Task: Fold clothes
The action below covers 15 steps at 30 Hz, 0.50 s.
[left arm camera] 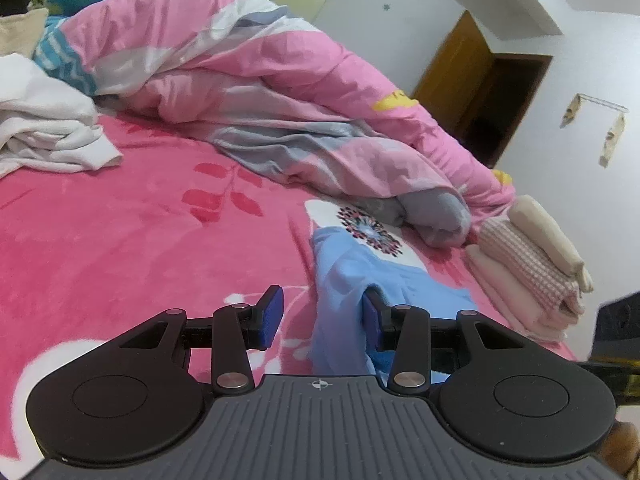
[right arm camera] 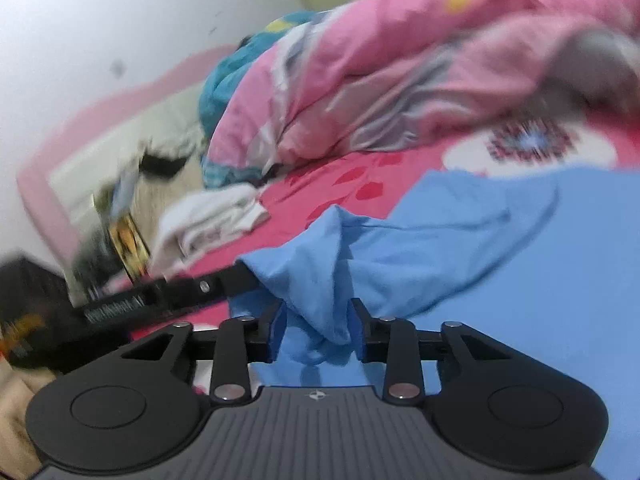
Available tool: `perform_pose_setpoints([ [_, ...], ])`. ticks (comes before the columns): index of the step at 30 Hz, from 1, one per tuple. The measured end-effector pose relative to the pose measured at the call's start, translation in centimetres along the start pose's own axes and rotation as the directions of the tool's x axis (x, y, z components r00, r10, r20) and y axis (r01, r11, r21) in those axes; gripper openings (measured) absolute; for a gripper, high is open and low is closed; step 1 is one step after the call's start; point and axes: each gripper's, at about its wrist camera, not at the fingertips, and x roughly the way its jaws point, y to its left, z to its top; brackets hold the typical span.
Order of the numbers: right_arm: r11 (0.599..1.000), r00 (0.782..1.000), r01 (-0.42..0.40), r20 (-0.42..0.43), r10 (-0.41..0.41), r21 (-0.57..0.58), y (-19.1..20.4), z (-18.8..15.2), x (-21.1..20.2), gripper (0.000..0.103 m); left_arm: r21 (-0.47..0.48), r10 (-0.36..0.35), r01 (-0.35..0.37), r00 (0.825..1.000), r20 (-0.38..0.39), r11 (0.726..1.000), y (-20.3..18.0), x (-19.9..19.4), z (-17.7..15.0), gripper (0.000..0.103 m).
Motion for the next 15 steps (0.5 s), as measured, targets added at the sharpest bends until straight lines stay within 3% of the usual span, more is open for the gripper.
perform_pose_setpoints([
  [1, 0.999, 1.0, 0.016, 0.003, -0.016, -0.037, 0.3, 0.0, 0.1, 0.011, 0.008, -0.009, 0.009, 1.0, -0.001, 1.0, -0.1, 0.0, 0.0, 0.042],
  [2, 0.997, 0.999, 0.032, 0.007, -0.032, -0.074, 0.6, -0.1, 0.2, 0.003, 0.021, -0.019, 0.019, 1.0, -0.002, 1.0, -0.3, 0.0, -0.1, 0.042],
  [7, 0.983, 0.991, 0.091, 0.109, -0.074, -0.158, 1.0, -0.1, -3.1, 0.003, 0.139, -0.087, 0.088, 0.996, -0.012, 0.986, -2.4, -0.2, -0.4, 0.038],
  [15, 0.923, 0.971, 0.178, 0.215, -0.108, -0.34, 1.8, -1.9, -10.2, 0.002, 0.32, -0.201, 0.226, 0.973, -0.11, 0.92, -6.6, -0.8, -2.4, 0.036],
])
